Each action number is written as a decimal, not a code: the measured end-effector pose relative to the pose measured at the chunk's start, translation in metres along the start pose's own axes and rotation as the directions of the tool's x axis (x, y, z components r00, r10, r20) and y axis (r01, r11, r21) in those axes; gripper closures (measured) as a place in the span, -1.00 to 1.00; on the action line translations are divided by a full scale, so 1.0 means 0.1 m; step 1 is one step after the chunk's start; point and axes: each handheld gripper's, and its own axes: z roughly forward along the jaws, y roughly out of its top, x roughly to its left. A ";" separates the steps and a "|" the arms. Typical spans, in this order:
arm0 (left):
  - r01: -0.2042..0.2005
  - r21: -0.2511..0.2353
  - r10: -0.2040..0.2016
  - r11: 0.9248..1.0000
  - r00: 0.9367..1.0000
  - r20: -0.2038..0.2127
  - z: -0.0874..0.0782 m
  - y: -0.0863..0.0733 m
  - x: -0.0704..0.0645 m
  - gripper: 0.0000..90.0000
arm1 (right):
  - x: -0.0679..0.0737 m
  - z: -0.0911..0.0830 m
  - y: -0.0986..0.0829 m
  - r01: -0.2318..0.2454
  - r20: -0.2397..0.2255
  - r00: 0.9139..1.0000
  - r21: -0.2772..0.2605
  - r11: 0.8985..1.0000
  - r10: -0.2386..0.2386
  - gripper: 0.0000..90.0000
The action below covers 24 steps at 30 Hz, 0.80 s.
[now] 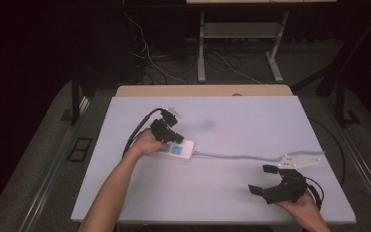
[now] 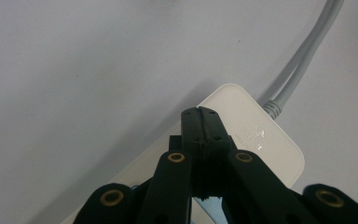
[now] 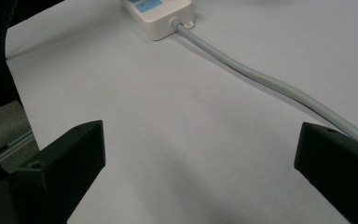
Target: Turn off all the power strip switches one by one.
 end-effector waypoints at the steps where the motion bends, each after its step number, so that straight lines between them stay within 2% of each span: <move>1: 0.001 0.002 -0.001 1.000 1.000 -0.001 0.00 0.00 0.00 1.00 | 0.00 -0.01 0.00 -0.001 0.000 1.000 -0.003 1.000 0.001 -0.96; 5: 0.025 0.011 -0.025 1.000 1.000 0.007 0.00 0.01 -0.01 1.00 | 0.00 -0.01 0.00 -0.001 0.005 1.000 -0.007 1.000 0.001 -0.96; 10: 0.019 0.015 -0.019 1.000 1.000 -0.003 0.01 0.01 -0.01 1.00 | 0.00 -0.01 0.00 0.001 0.007 1.000 -0.004 1.000 -0.001 -0.96; 18: 0.028 -0.008 -0.028 1.000 1.000 0.002 0.00 -0.03 -0.01 1.00 | 0.00 -0.01 0.00 0.004 0.007 1.000 -0.005 1.000 -0.004 -0.96; 24: 0.003 0.008 -0.002 1.000 1.000 -0.029 0.00 0.00 -0.06 0.99 | 0.00 0.00 0.00 -0.001 0.008 1.000 -0.002 1.000 0.001 -0.96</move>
